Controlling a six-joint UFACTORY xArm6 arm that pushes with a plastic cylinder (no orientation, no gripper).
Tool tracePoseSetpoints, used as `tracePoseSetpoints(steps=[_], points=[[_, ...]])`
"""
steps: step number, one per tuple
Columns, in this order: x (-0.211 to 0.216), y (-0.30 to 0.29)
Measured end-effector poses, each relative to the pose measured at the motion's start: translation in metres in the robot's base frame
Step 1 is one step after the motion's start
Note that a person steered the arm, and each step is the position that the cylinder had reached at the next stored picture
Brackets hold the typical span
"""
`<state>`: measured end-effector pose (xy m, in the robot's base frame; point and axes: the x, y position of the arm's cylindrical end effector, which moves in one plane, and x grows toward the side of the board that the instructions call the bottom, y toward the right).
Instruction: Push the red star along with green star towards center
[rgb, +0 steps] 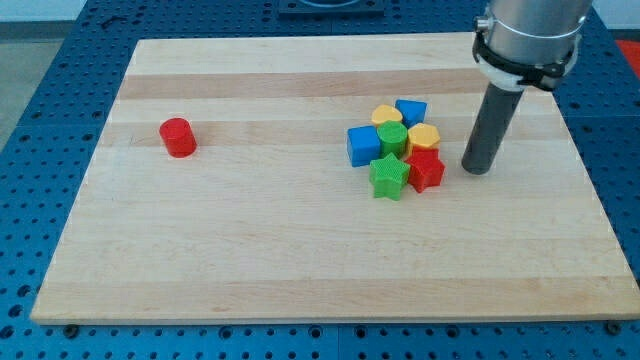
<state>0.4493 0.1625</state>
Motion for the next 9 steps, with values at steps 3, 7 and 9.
tracePoseSetpoints(steps=[3, 7, 9], points=[[-0.016, -0.013], [0.052, -0.053], [-0.005, -0.101]])
